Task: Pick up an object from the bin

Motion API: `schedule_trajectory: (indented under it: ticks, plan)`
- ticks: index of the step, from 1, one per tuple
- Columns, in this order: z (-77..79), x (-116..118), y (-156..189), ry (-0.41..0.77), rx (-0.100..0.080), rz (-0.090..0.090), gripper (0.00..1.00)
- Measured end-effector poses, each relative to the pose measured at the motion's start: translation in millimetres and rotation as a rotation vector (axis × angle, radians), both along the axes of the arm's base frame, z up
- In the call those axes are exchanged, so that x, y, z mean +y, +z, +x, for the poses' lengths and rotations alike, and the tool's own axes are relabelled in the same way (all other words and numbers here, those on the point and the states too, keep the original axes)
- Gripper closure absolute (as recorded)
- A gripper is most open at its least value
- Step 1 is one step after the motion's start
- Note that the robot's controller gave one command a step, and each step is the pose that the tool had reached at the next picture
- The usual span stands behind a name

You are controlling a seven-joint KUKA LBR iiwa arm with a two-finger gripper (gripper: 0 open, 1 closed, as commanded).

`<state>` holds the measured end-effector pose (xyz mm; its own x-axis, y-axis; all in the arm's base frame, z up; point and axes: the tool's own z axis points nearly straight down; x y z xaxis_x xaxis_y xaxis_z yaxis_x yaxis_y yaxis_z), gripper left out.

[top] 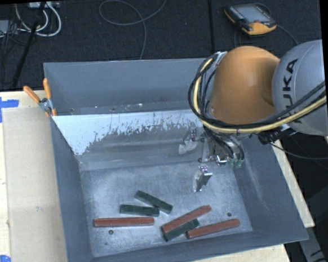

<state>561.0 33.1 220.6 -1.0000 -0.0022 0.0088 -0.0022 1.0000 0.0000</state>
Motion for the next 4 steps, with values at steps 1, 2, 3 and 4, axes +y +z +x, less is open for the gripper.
schedule_trajectory:
  ticks: [1,2,3,4]
  plan:
    - [1.4,0,4,-0.001,-0.008,0.000,0.00]
    - [-11.5,1,-25,0.039,-0.017,0.000,0.00]
    - [-18.6,36,-62,0.000,-0.006,-0.002,0.00]
    - [-25.6,29,-121,0.003,-0.013,0.004,0.00]
